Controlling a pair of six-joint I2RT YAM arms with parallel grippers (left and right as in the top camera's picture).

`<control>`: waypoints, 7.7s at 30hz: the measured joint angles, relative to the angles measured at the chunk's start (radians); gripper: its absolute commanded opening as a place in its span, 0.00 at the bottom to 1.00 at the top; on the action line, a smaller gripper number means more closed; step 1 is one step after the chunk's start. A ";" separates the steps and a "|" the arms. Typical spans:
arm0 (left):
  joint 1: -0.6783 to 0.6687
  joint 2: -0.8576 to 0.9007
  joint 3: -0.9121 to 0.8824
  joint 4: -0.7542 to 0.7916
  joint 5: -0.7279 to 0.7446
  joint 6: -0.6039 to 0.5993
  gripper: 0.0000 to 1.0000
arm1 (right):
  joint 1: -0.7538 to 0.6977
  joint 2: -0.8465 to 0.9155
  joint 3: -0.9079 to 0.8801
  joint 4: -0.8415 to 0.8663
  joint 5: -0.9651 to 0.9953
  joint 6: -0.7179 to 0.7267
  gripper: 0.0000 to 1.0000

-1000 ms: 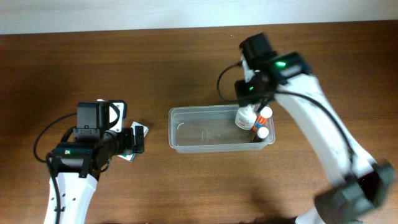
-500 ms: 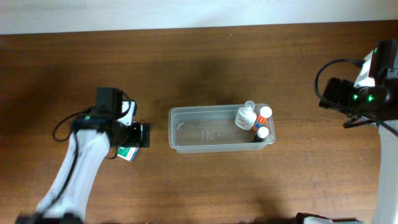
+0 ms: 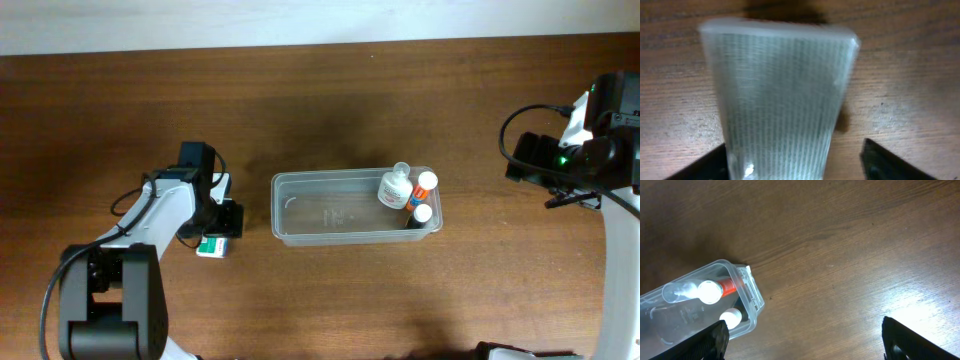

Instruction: Pack container

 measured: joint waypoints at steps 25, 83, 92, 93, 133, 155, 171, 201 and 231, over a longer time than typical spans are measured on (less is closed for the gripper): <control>-0.298 -0.484 0.216 -0.069 0.061 0.113 0.37 | 0.000 0.000 -0.001 0.001 -0.003 -0.003 0.89; 0.196 0.195 0.265 0.047 -0.103 -0.070 0.99 | 0.000 0.000 -0.002 -0.005 -0.003 -0.028 0.89; 0.196 0.220 0.265 0.093 -0.085 -0.074 0.41 | 0.000 0.000 -0.002 -0.005 -0.003 -0.037 0.90; 0.196 0.220 0.265 0.084 -0.085 -0.080 0.37 | 0.000 0.000 -0.002 -0.005 -0.003 -0.039 0.90; -0.598 0.117 0.333 0.183 0.069 -0.029 0.83 | 0.000 0.000 -0.003 -0.016 -0.003 -0.043 0.90; -0.143 -0.288 0.334 -0.004 -0.144 -0.054 0.99 | 0.234 0.069 -0.003 0.113 -0.082 -0.156 0.99; -0.090 -1.304 -0.166 0.015 -0.089 -0.054 0.99 | 0.238 -0.890 -0.537 0.348 0.053 -0.145 0.98; -0.090 -1.445 -0.257 -0.345 -0.089 -0.054 0.99 | 0.236 -1.361 -1.327 0.893 -0.003 -0.227 0.99; -0.090 -1.446 -0.258 -0.346 -0.089 -0.054 0.99 | 0.234 -1.391 -1.616 1.337 -0.002 -0.253 0.98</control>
